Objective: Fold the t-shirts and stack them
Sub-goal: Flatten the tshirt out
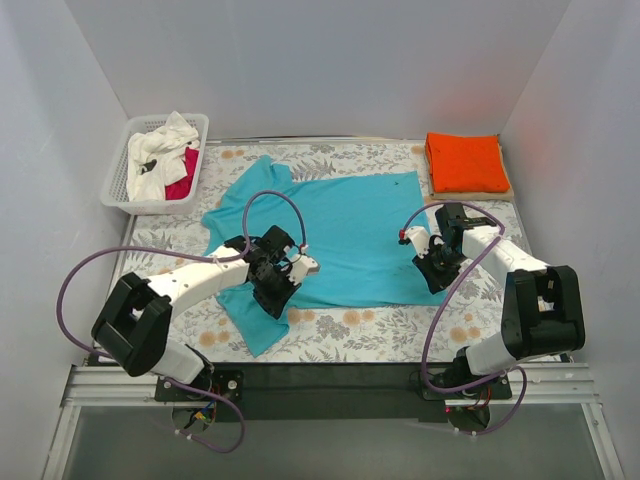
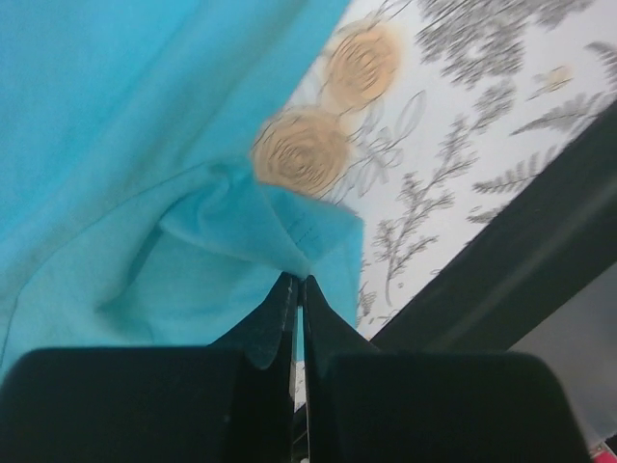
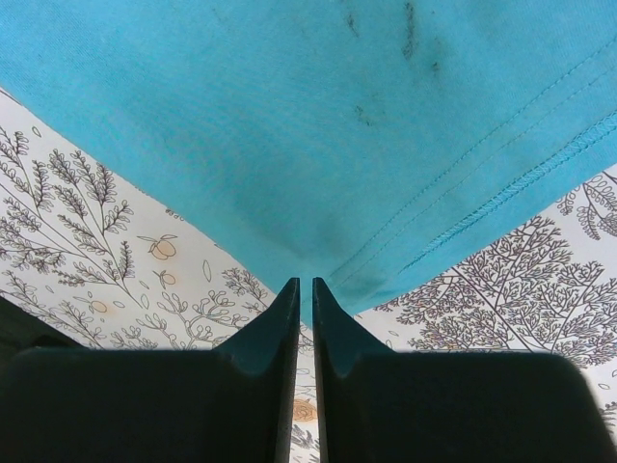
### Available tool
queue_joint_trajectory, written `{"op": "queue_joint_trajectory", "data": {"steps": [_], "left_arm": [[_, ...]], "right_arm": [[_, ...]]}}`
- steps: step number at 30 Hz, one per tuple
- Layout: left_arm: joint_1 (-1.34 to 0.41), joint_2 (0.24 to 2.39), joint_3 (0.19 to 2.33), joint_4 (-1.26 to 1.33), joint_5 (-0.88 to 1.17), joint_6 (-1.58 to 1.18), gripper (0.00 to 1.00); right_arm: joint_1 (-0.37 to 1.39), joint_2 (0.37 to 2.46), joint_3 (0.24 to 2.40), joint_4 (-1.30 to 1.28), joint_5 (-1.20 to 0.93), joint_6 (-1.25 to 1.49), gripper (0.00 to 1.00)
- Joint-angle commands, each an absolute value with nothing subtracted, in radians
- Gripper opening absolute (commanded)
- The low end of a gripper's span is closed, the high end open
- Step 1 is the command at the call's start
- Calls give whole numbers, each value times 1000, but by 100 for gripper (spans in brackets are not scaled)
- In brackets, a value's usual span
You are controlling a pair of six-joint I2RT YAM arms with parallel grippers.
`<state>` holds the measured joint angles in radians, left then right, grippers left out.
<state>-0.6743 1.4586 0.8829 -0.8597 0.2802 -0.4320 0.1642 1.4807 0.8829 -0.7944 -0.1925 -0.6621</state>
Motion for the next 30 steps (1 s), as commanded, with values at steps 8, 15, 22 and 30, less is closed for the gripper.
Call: {"op": "queue_joint_trajectory", "data": {"steps": [8, 15, 22, 30], "left_arm": [[-744, 1592, 985, -752, 434, -437, 15], [-747, 1423, 965, -830, 393, -305, 36], [-744, 1267, 864, -943, 344, -186, 34], [-744, 1336, 738, -783, 210, -146, 24]], "right_arm": [[166, 1499, 923, -805, -195, -672, 14], [164, 1505, 927, -805, -199, -673, 14], [164, 1516, 934, -802, -199, -673, 14], [166, 1540, 942, -788, -199, -661, 13]]}}
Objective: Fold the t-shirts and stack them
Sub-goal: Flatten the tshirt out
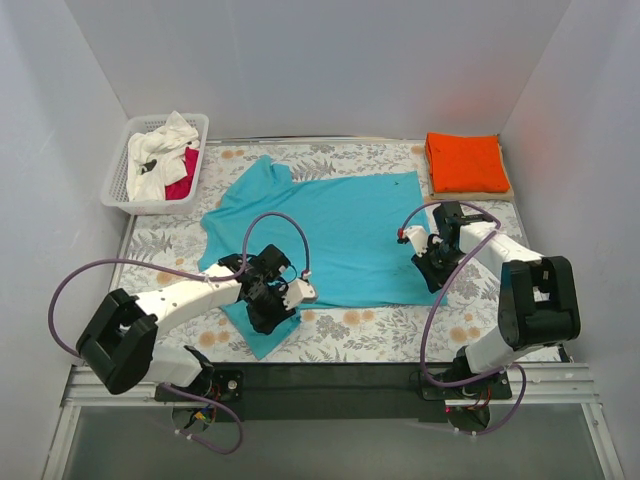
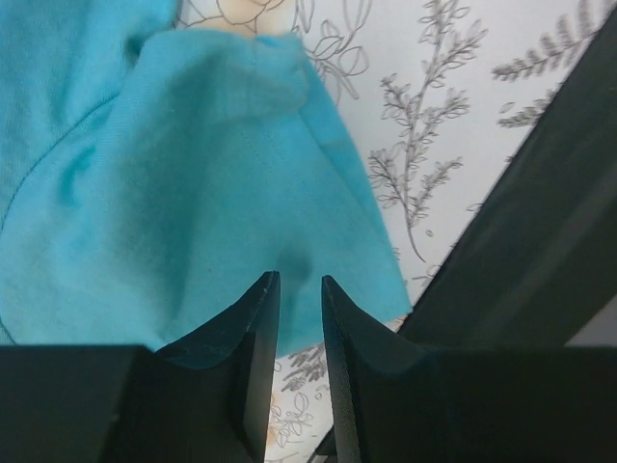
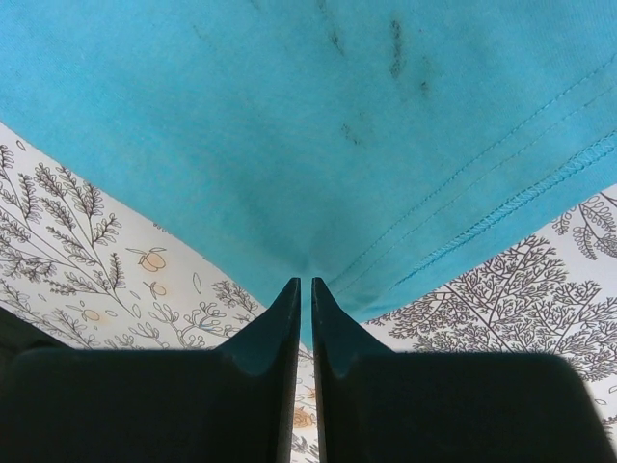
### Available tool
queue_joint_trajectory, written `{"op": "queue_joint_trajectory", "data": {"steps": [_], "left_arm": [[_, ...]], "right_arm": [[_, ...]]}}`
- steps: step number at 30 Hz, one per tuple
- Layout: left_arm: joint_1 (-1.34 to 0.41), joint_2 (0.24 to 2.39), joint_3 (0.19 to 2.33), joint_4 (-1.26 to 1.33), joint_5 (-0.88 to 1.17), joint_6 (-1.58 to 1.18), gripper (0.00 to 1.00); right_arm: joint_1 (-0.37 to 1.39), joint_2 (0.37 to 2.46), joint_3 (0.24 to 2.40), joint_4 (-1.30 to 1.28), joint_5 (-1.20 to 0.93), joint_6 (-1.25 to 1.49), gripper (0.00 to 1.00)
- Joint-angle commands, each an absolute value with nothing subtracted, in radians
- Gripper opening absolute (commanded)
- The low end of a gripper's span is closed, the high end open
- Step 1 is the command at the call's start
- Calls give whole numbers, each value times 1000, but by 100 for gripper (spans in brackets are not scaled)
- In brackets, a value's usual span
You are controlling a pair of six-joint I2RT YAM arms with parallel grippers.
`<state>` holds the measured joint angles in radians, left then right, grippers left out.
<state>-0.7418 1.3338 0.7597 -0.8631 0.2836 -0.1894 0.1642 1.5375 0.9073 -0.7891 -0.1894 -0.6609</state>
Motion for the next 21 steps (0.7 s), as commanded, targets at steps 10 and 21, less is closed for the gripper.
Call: {"op": "queue_joint_trajectory", "data": {"steps": [10, 21], "left_arm": [[-745, 1283, 608, -890, 160, 20, 19], [-744, 1099, 653, -1173, 109, 239, 19]], "right_arm": [[164, 1546, 917, -787, -178, -675, 13], [166, 1482, 891, -827, -144, -716, 13]]}}
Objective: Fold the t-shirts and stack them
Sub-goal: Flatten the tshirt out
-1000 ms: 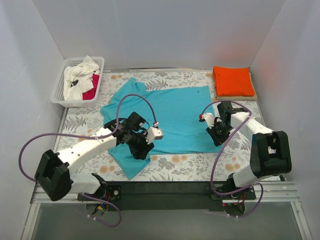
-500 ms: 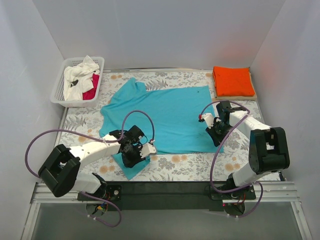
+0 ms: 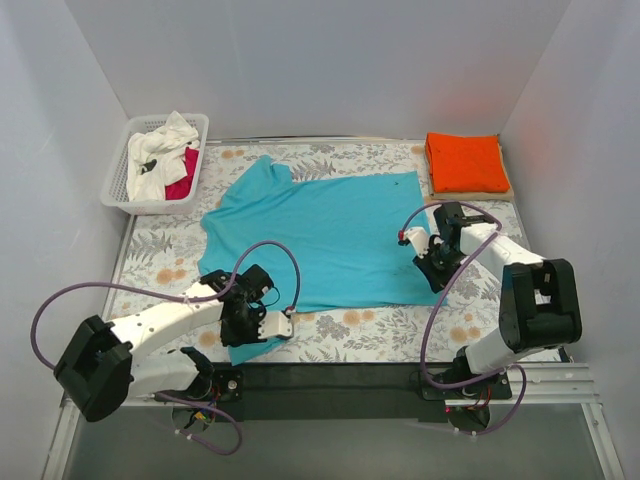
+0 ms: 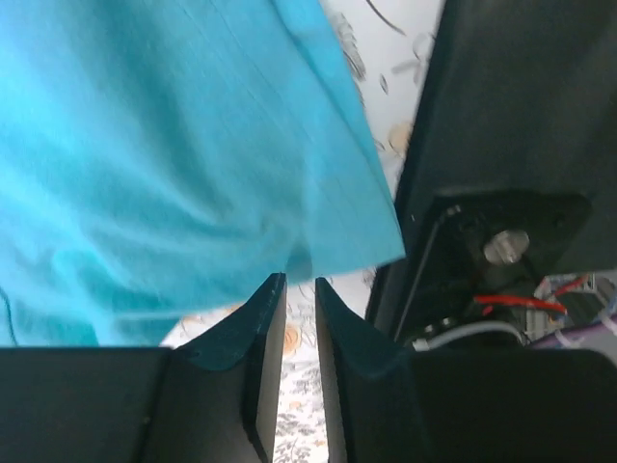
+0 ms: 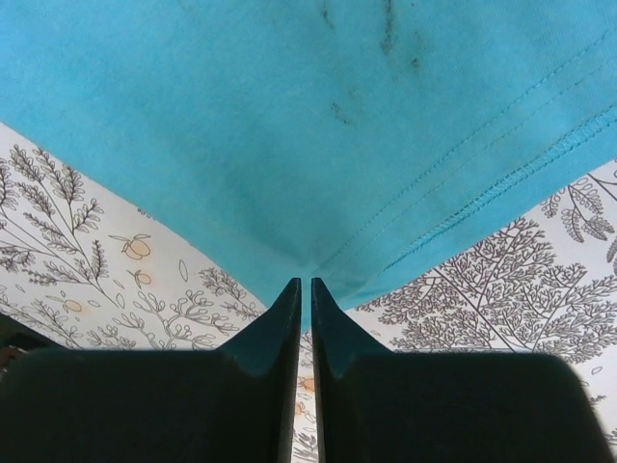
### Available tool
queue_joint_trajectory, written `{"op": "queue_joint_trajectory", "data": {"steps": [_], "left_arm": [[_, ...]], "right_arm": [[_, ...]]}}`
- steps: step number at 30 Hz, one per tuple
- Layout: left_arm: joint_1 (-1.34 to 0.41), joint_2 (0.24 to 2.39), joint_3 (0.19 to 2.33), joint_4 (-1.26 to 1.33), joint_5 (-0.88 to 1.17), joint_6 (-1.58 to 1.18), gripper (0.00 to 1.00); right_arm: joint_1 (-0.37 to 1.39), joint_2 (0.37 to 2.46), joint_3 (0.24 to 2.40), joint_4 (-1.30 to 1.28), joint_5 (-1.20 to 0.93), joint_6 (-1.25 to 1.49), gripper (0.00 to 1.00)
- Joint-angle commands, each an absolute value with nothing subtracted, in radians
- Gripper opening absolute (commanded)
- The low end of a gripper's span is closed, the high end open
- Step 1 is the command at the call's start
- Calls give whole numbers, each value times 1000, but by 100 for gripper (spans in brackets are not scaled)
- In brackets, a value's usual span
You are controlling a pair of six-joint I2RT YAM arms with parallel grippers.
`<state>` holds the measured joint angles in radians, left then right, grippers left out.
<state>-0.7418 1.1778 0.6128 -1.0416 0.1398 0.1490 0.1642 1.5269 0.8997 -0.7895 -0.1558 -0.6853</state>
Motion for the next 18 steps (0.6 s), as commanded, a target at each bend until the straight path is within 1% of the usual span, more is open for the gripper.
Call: {"op": "queue_joint_trajectory", "data": {"steps": [1, 5, 8, 9, 10, 11, 12, 13, 15, 16, 18], "left_arm": [[-744, 1085, 672, -1189, 113, 236, 20], [-735, 1074, 843, -1233, 159, 143, 22], [-623, 1127, 968, -1145, 219, 62, 25], [-526, 1191, 995, -1091, 241, 48, 25], [-475, 1227, 1037, -1054, 271, 11, 25], [-372, 1305, 1060, -975, 282, -24, 25], [-329, 1305, 1078, -935, 293, -50, 26], [-290, 1375, 1098, -901, 305, -76, 26], [-229, 1446, 1147, -795, 290, -171, 28], [-221, 1509, 1160, -770, 278, -201, 28], [-198, 1560, 1170, -697, 240, -251, 28]], "right_arm": [[166, 1468, 887, -834, -143, -722, 13], [167, 1401, 919, -922, -213, -756, 13], [166, 1362, 997, -922, -279, -735, 15], [166, 1383, 1050, -922, -290, -707, 15], [166, 1403, 1072, -920, -299, -697, 15], [166, 1449, 1118, -916, -285, -678, 15], [166, 1450, 1118, -907, -285, -678, 15], [166, 1500, 1152, -899, -276, -657, 14], [164, 1543, 1175, -862, -268, -635, 14], [166, 1583, 1186, -853, -262, -620, 14], [166, 1617, 1183, -832, -253, -615, 14]]}}
